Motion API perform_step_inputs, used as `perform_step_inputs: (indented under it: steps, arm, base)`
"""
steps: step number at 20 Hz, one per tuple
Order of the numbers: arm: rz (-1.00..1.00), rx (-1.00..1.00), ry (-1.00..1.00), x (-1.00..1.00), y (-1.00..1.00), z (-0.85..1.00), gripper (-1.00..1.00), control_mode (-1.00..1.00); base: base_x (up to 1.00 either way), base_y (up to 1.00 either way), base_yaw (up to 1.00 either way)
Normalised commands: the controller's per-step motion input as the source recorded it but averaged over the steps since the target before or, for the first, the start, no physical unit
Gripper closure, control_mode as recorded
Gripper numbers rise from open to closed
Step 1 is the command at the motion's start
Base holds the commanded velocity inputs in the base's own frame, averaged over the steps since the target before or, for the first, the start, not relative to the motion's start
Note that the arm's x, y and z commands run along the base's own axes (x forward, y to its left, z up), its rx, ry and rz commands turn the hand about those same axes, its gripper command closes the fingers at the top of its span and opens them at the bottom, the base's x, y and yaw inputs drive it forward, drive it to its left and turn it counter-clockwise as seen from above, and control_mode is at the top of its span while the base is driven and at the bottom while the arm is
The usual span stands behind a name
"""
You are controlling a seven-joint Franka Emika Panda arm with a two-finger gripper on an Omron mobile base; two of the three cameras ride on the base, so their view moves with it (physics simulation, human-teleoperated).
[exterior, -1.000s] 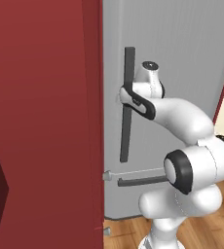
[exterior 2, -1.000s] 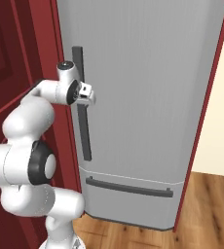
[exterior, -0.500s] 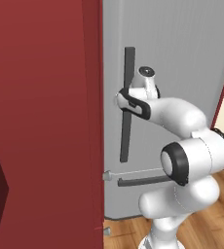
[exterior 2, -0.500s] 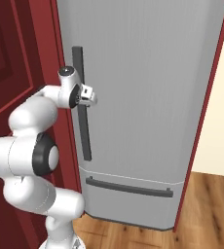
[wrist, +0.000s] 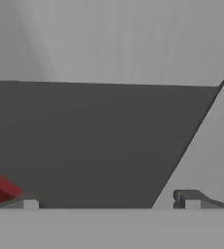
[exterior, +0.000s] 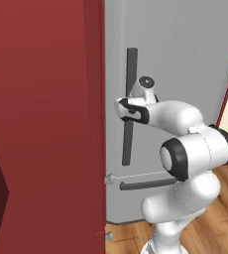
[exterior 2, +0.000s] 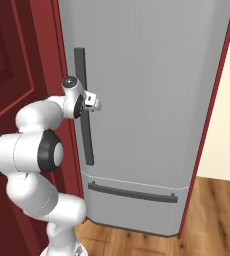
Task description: Open the fridge, grab two sodas, and place both sodas inside the bowl with ice on the dining counter.
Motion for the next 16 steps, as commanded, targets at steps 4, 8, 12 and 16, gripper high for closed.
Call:
perform_step_inputs:
  steps: [4, 8, 12, 16]
  arm:
    - [-0.02, 0.00, -0.03, 0.27, 0.04, -0.14, -1.00, -1.00]
    - [-0.02, 0.00, -0.02, 0.24, 0.10, -0.10, -1.00, -1.00]
    - [-0.01, 0.00, -0.02, 0.25, 0.10, -0.12, 1.00, -1.00]
    - [0.00, -0.04, 0.03, 0.23, 0.06, -0.15, 1.00, -1.00]
  base:
    - [0.00, 0.00, 0.00]
    - [0.00, 0.00, 0.00]
    - [0.00, 0.00, 0.00]
    - [0.00, 0.00, 0.00]
